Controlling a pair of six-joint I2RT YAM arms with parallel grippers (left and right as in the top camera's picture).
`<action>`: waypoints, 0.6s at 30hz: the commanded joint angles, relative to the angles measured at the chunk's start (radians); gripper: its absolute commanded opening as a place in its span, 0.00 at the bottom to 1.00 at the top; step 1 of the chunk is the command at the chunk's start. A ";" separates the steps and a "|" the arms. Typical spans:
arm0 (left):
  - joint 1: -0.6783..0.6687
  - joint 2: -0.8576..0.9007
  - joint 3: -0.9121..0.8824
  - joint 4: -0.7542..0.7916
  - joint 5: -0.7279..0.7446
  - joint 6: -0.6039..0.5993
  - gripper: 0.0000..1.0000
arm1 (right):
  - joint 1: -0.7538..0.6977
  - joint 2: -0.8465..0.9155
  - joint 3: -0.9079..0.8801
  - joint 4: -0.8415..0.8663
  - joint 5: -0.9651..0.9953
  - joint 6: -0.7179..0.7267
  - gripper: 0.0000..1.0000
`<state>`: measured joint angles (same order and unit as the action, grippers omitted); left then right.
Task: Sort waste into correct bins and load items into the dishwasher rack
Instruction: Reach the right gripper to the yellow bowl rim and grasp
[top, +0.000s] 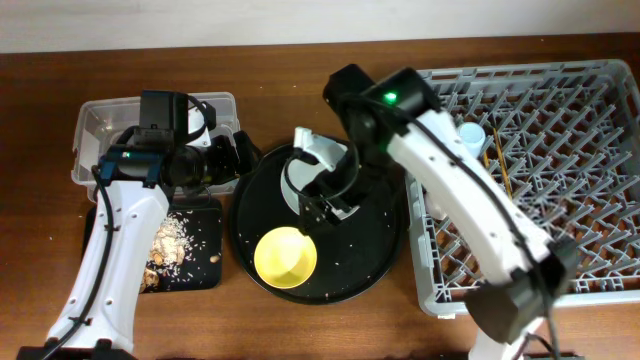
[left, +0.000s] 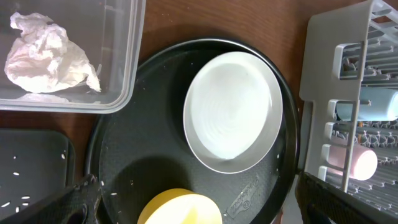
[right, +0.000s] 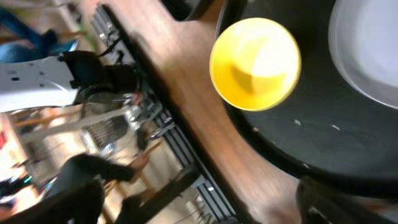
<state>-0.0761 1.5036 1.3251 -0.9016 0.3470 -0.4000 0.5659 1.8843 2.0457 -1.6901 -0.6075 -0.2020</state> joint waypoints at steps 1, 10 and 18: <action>0.000 -0.002 0.002 -0.001 -0.004 0.013 0.99 | 0.013 -0.192 0.008 0.003 0.243 0.194 0.98; 0.000 -0.002 0.002 -0.001 -0.004 0.013 0.99 | 0.136 -0.471 -0.089 0.005 0.604 0.500 0.98; 0.000 -0.002 0.002 -0.001 -0.004 0.013 0.99 | 0.251 -0.470 -0.562 0.451 0.585 0.494 0.98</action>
<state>-0.0761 1.5036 1.3251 -0.9016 0.3473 -0.4000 0.7708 1.4208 1.5875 -1.3319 -0.0280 0.2874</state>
